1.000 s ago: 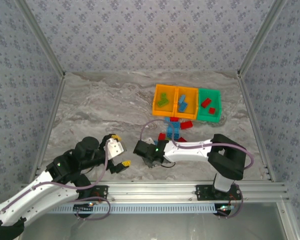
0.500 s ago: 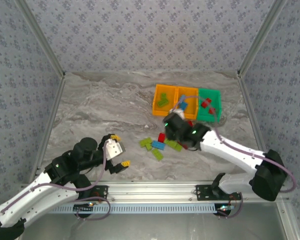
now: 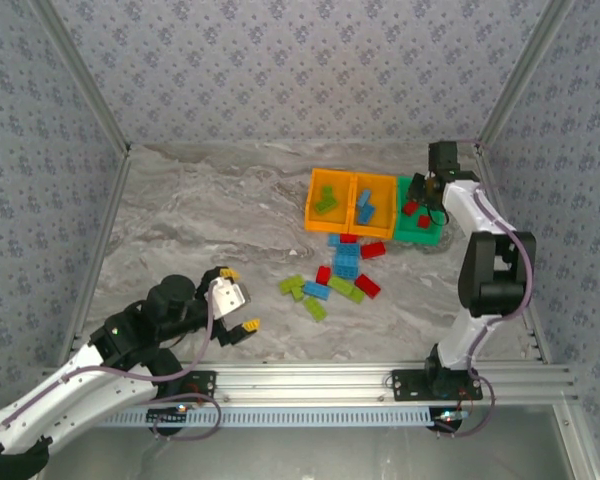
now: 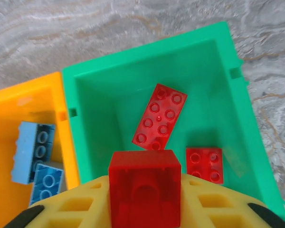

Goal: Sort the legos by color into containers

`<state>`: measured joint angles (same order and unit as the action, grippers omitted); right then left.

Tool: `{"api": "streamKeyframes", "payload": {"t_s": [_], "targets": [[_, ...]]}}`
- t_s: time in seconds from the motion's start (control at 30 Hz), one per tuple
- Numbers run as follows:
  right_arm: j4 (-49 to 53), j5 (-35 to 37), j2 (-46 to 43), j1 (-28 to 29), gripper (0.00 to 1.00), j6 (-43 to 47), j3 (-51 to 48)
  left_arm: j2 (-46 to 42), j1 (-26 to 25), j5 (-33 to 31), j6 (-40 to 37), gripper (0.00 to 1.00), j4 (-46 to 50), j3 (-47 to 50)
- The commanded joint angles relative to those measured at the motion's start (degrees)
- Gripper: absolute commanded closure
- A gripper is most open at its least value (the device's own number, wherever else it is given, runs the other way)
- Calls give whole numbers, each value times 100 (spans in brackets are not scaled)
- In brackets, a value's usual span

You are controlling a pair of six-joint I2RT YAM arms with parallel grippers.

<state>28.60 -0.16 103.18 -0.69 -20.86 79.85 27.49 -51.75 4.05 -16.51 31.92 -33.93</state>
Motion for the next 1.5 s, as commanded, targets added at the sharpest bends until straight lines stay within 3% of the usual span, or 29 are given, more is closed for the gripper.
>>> {"api": "streamKeyframes", "payload": {"t_s": [0.0, 0.2, 0.33, 0.43, 0.57, 0.67, 0.87, 0.93, 1.1, 1.47], "targets": [[471, -365, 124, -111, 49, 92, 384, 44, 29, -76, -98, 1, -37, 27], [756, -247, -651, -118, 40, 92, 147, 249, 37, -87, -25, 1, -98, 3], [898, -630, -1883, 21, 35, -82, -579, 561, 311, -269, 857, 1, -211, -246], [1046, -1074, -3196, 466, 26, -217, -1365, 1068, 336, -1399, 2361, 1, -104, -766], [1730, -929, -4551, 1581, 17, -481, -2036, 1981, 341, -2384, 4599, 1, 379, -1302], [2356, -1037, -5125, 2440, 16, -712, -2347, 2741, 341, -2187, 5885, 3, 385, -1525], [3041, -742, -5361, 3707, 14, -1235, -2527, 4345, 225, -966, 7941, 6, 50, -1855], [3021, -591, -5486, 3777, 13, -1326, -2644, 4818, 31, -618, 8094, 6, -251, -1911], [3011, -225, -5637, 3749, 12, -1462, -2798, 5704, -556, -1124, 8461, 7, -244, -2351], [3086, -45, -5617, 3738, 11, -1473, -2782, 6844, -532, -1166, 8330, 19, -347, -2539]]}}
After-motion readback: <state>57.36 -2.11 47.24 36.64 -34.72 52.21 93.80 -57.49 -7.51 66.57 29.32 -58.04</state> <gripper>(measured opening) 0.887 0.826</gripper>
